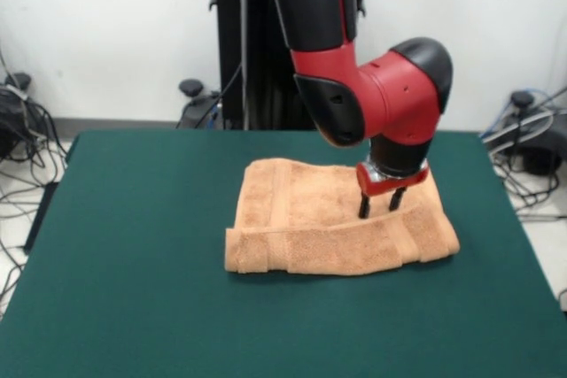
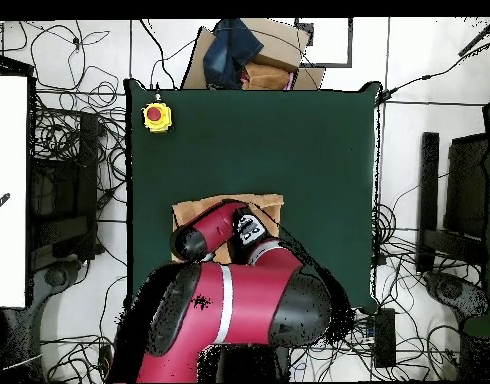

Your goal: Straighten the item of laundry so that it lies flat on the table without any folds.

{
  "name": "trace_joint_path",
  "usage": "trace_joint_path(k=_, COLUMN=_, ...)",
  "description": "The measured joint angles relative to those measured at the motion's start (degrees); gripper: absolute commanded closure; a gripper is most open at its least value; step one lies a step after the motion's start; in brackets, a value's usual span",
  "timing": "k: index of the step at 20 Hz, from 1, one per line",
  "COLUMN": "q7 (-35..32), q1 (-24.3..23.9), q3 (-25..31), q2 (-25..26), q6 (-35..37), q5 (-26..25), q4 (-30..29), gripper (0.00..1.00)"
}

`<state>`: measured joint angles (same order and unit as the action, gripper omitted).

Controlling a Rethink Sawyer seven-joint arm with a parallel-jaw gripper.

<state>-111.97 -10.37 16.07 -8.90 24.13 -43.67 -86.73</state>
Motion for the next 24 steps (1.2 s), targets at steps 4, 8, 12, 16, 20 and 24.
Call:
trace_joint_path(k=4, q7=0.0, q1=-0.35, q3=-0.01, q2=0.17, q6=0.41, q5=1.45, q4=0.24, gripper=0.0)
trace_joint_path(k=8, q7=0.0, q1=-0.71, q3=0.0, q2=0.2, q6=0.57, q5=2.32, q4=0.27, gripper=0.0)
trace_joint_path(k=12, q7=0.0, q1=-1.13, q3=0.02, q2=0.19, q6=0.74, q5=2.69, q4=0.48, gripper=0.0)
trace_joint_path(k=16, q7=0.0, q1=-1.22, q3=0.02, q2=0.1, q6=1.45, q5=2.88, q4=0.8, gripper=0.0)
trace_joint_path(k=20, q7=0.0, q1=-1.28, q3=0.07, q2=-0.17, q6=3.1, q5=3.52, q4=1.74, gripper=0.0)
trace_joint_path(k=24, q7=0.0, q1=-1.51, q3=0.07, q2=-0.98, q6=4.18, q5=3.83, q4=2.9, gripper=0.0)
